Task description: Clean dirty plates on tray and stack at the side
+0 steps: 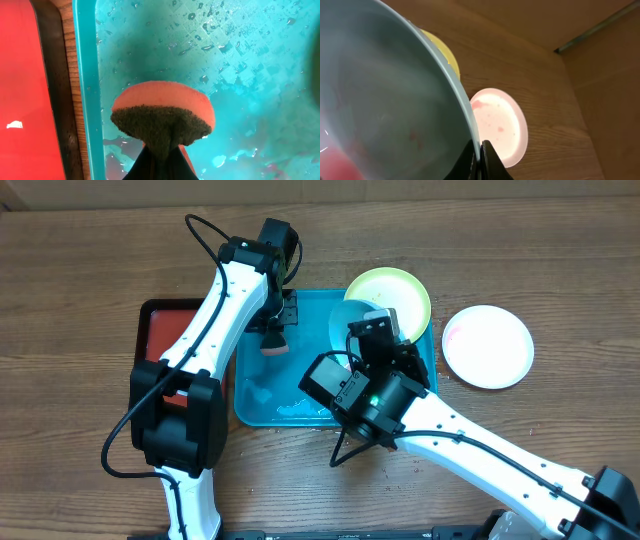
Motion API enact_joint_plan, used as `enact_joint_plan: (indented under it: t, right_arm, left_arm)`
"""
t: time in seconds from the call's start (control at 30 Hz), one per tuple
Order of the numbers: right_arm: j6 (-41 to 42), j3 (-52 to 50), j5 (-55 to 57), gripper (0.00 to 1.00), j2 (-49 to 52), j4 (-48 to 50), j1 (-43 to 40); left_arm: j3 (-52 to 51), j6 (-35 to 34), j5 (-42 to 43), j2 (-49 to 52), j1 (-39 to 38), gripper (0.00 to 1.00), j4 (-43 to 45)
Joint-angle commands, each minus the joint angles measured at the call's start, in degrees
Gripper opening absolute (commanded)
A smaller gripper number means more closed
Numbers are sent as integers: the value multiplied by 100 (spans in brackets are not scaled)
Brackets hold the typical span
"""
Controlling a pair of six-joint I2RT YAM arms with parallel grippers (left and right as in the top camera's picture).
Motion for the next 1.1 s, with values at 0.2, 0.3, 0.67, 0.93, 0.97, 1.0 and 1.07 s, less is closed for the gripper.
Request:
enact_joint_plan:
  t: [0.2, 0.3, 0.67, 0.93, 0.97, 1.0, 1.07]
  right_arm:
    - [26, 164, 1176, 4, -660, -74, 487]
    - [28, 162, 1554, 4, -876, -72, 706]
    - [90, 162, 2009, 4, -1617, 234, 1040]
    - [833, 162, 2026, 4, -2367, 317, 1034]
    - [935, 162, 2037, 4, -2465, 317, 1034]
    - [1021, 162, 2046, 4, -2586, 315, 1034]
    - [1082, 162, 2046, 4, -2789, 323, 1034]
  left_arm:
    - [-24, 4, -20, -33, 46, 4, 22]
    - [-24, 4, -15, -33, 83, 4, 15]
    - [-24, 4, -20, -33, 118, 4, 0]
    - [-24, 4, -20, -33, 118, 4, -2]
    - [-24, 4, -20, -33, 118, 4, -2]
    - [-24, 4, -20, -33, 118, 4, -2]
    - [-24, 4, -17, -33, 118, 4, -2]
